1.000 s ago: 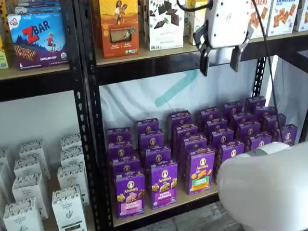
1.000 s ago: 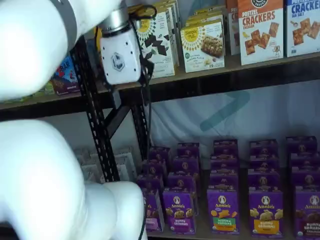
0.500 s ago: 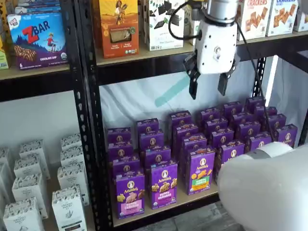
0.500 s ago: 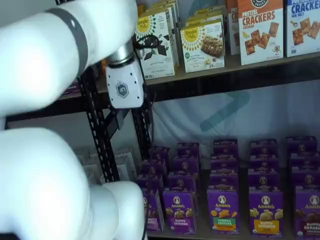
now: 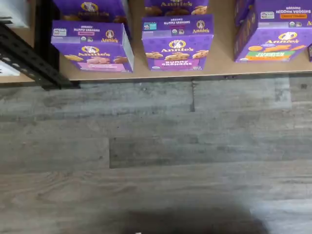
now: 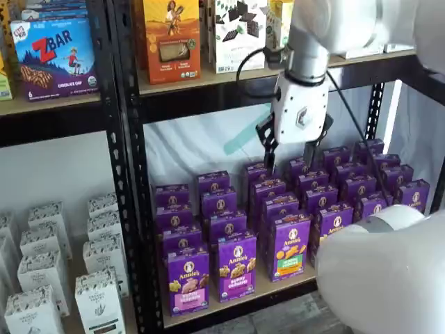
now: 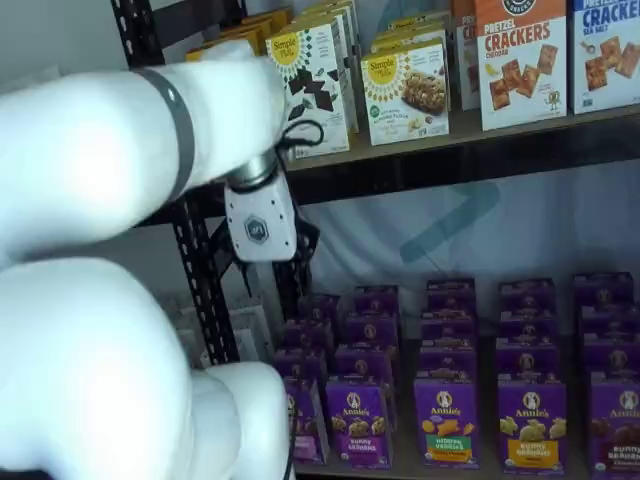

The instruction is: Pick up the purple box with a pink patch in the middle, on the bottom shelf, the first box from the left

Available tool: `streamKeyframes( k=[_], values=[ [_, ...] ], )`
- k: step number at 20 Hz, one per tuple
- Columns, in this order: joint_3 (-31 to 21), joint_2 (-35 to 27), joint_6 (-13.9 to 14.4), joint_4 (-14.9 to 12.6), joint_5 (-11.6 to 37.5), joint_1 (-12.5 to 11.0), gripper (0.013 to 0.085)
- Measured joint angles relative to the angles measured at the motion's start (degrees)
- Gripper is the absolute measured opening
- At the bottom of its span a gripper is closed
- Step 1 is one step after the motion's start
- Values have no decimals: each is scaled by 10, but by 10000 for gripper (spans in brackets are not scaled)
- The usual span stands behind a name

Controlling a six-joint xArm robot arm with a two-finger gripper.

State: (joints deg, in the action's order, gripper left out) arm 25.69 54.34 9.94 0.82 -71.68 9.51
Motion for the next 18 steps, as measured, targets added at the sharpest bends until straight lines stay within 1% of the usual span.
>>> streamKeyframes(
  k=[3,6,7,9,12,18],
  values=[
    [-29,-14,30,-25,40,21,850],
    [-44,-46,51,-37,66,36,850],
    [-50,-54,53,-37,78,37,850],
    [-70,-70,34,-8,124,32,850],
    [-83,-102,18,20,171,31,850],
    [-94,-175,32,18,251,48,850]
  ],
)
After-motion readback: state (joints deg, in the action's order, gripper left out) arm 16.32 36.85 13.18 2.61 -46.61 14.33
